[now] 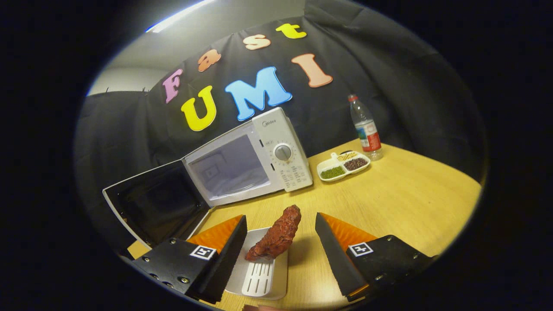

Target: Open the microwave, put the food inside, and close the microwave door.

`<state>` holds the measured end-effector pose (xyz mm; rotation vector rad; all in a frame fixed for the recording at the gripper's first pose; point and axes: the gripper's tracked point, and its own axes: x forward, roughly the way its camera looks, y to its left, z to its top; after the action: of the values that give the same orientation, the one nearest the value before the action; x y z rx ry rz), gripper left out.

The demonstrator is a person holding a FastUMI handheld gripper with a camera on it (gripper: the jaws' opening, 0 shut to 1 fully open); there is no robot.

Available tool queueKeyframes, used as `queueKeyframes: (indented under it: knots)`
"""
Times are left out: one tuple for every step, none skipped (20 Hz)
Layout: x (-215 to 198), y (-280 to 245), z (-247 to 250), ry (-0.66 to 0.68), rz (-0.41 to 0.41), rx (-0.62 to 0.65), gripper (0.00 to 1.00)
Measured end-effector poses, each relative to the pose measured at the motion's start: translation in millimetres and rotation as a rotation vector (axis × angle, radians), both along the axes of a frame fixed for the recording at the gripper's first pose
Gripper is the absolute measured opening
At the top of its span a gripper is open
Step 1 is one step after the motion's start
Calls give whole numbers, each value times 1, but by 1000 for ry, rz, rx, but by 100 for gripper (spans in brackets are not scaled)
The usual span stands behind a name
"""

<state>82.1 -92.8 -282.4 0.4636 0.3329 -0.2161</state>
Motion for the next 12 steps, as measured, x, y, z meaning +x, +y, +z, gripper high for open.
queueKeyframes:
  knots:
    - [2,1,-6,-1,3,36,96]
    - [6,4,-10,-2,15,74,92]
    - [9,6,-13,-5,22,106,85]
    - [10,7,-13,-19,29,144,73]
    - [15,7,-14,-33,31,187,65]
    - [17,4,-17,-41,26,220,44]
    - [17,4,-16,-43,30,242,36]
    - [19,3,-15,-38,44,277,28]
    - [21,7,-14,-54,50,303,21]
    - [20,9,-10,-65,53,318,14]
    - [21,8,-11,-55,56,316,14]
    - [21,10,-9,-54,68,313,14]
